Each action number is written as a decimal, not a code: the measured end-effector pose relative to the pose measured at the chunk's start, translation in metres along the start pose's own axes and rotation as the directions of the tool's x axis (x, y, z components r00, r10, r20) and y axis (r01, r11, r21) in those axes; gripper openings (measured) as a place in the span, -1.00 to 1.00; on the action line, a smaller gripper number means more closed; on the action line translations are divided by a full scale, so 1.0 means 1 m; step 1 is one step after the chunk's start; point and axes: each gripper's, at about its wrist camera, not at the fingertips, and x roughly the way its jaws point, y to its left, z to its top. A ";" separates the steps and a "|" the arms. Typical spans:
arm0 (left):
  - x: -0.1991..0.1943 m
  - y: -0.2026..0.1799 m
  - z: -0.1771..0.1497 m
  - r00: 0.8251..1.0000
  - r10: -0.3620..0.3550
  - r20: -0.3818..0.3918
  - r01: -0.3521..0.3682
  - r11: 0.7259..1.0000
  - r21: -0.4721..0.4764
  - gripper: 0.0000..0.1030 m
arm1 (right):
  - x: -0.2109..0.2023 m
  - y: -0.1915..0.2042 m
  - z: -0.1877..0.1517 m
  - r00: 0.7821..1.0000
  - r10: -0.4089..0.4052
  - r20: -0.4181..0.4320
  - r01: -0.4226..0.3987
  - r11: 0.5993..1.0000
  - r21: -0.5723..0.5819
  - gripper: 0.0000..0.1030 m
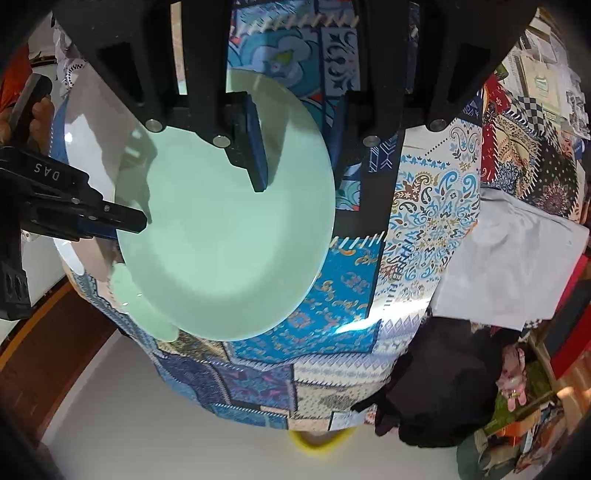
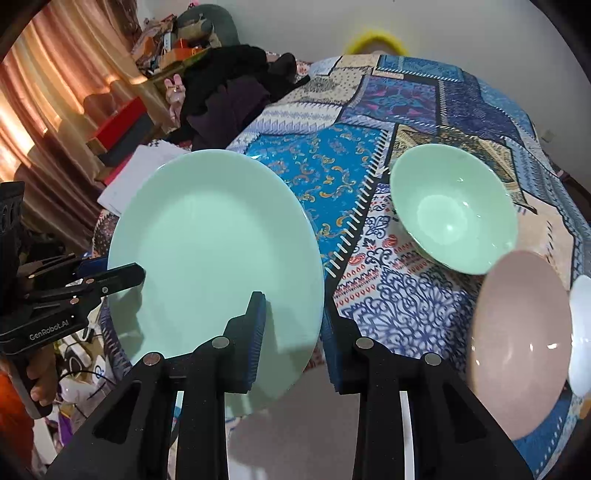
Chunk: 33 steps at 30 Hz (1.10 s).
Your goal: Organize plates and bowls
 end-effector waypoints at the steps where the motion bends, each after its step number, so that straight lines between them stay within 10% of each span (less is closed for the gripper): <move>1: -0.004 -0.003 -0.001 1.000 0.000 0.005 0.000 1.000 0.002 -0.39 | -0.004 0.000 -0.002 1.000 0.000 0.004 0.000 1.000 0.000 -0.48; 33: -0.010 -0.112 -0.042 0.996 -0.080 -0.030 0.082 0.991 0.102 -0.38 | -0.070 -0.065 -0.090 0.998 -0.023 0.054 0.014 0.987 0.158 -0.48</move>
